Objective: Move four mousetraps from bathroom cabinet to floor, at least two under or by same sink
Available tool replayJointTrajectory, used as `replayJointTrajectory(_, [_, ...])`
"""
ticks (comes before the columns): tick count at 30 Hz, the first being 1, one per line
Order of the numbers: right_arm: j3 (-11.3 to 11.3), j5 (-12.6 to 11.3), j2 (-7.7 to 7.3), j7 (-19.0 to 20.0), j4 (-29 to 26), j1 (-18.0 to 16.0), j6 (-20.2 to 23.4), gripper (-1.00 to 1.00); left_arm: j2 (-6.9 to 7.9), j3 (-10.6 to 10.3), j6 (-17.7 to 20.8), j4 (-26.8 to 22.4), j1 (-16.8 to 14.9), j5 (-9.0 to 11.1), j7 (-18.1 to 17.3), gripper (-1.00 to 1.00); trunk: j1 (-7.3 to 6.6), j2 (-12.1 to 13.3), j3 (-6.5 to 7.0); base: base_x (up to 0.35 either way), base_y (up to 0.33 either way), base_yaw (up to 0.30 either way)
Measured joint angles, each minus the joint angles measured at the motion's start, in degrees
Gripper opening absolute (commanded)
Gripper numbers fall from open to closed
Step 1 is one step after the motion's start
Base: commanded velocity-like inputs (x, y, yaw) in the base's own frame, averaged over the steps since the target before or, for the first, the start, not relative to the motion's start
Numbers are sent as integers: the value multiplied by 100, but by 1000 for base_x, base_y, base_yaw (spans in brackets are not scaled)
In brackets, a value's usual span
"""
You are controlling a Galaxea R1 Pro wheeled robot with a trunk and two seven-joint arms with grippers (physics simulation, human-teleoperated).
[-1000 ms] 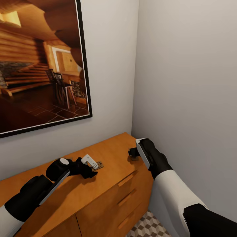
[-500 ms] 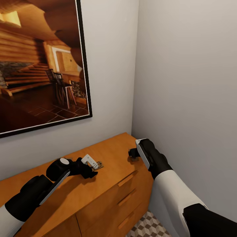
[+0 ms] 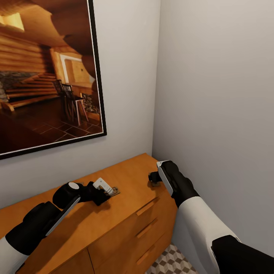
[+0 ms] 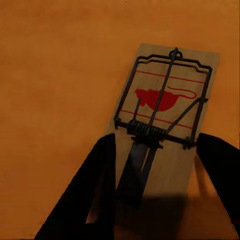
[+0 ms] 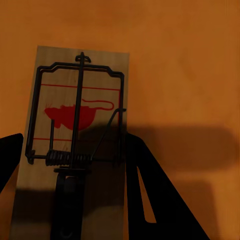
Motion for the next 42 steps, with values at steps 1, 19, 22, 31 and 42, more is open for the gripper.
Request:
replayJointTrajectory(1, [1,0,0,-1,2,0,0,-100,-4,26,-2,5,0,-12,-1,-100,0,0,0,0,0,0])
replayJointTrajectory(19, [2,0,0,0,32,0,-4,-100,-8,1,-4,-24,0,-20,-10,-100,0,0,0,0,0,0])
replayJointTrajectory(22, [2,0,0,-1,32,0,-7,-100,-13,4,4,-30,0,-7,-19,-100,0,0,0,0,0,0])
replayJointTrajectory(31, [2,0,0,1,35,0,-9,-100,-14,-10,8,-40,0,-11,-17,-100,0,0,0,0,0,0])
replayJointTrajectory(42, [2,0,0,5,76,0,-13,-100,-19,-33,8,-53,0,-11,-9,-100,0,0,0,0,0,0])
